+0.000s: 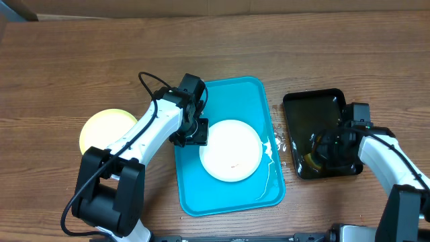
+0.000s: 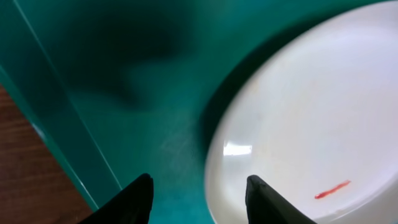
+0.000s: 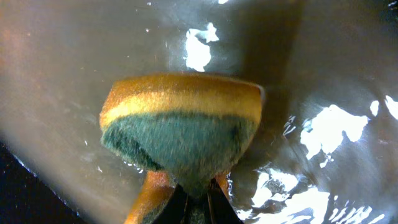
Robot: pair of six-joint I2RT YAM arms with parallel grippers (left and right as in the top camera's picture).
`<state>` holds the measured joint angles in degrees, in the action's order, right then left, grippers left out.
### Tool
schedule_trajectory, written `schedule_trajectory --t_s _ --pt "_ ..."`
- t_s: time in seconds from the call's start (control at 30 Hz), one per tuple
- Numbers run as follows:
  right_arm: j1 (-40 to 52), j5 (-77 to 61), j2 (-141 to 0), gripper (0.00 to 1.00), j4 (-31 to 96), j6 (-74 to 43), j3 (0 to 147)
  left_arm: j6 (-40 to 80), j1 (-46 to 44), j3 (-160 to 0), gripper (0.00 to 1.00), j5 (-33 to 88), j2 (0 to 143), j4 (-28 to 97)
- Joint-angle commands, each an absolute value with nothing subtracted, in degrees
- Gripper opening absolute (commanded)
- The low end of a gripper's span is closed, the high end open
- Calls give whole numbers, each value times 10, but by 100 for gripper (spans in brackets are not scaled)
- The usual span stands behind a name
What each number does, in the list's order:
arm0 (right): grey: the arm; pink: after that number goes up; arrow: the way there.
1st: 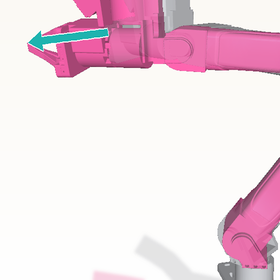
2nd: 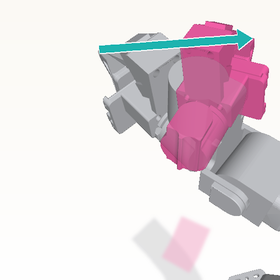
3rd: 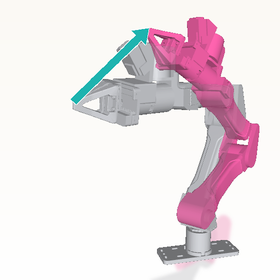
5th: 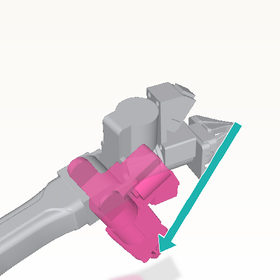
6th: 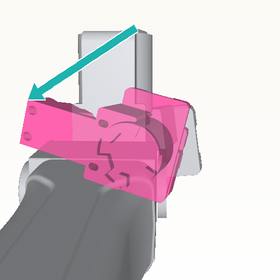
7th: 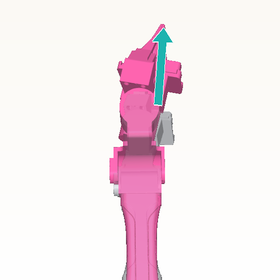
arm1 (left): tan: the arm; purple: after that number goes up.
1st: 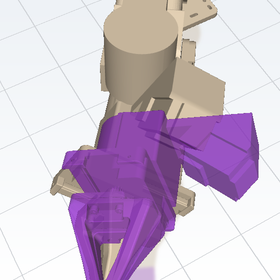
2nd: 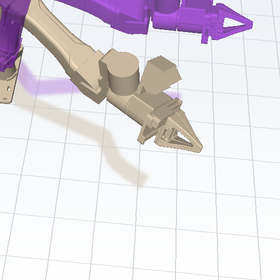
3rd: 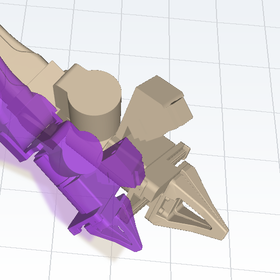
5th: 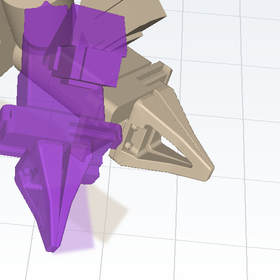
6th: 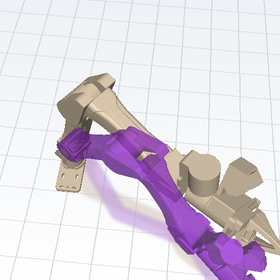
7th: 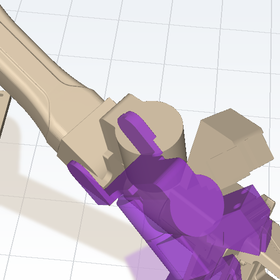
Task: Clean dirty plates on tray and stack at the side
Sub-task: 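Dip the sponge in the water with the right gripper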
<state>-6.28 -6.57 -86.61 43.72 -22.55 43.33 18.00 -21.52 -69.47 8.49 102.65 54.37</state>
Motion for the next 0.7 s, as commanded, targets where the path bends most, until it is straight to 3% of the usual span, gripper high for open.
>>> schedule_trajectory --t_s 0.0,0.1,0.17,0.37,0.57,0.67 --pt "-63 -41 -834 6 458 -172 478 137 -215 -690 52 69 1019 518" --pt "-63 -61 -809 30 480 -163 489 134 -217 -683 50 69 1019 481" --pt "-63 -85 -801 40 496 -163 489 127 -221 -671 50 71 1019 452" --pt "-63 -121 -802 48 548 -170 462 100 -247 -595 46 70 1019 358" --pt "-63 -108 -804 43 499 -242 394 101 -249 -549 20 71 1019 327" --pt "-63 -105 -804 17 462 -253 379 103 -249 -545 10 74 1019 337"
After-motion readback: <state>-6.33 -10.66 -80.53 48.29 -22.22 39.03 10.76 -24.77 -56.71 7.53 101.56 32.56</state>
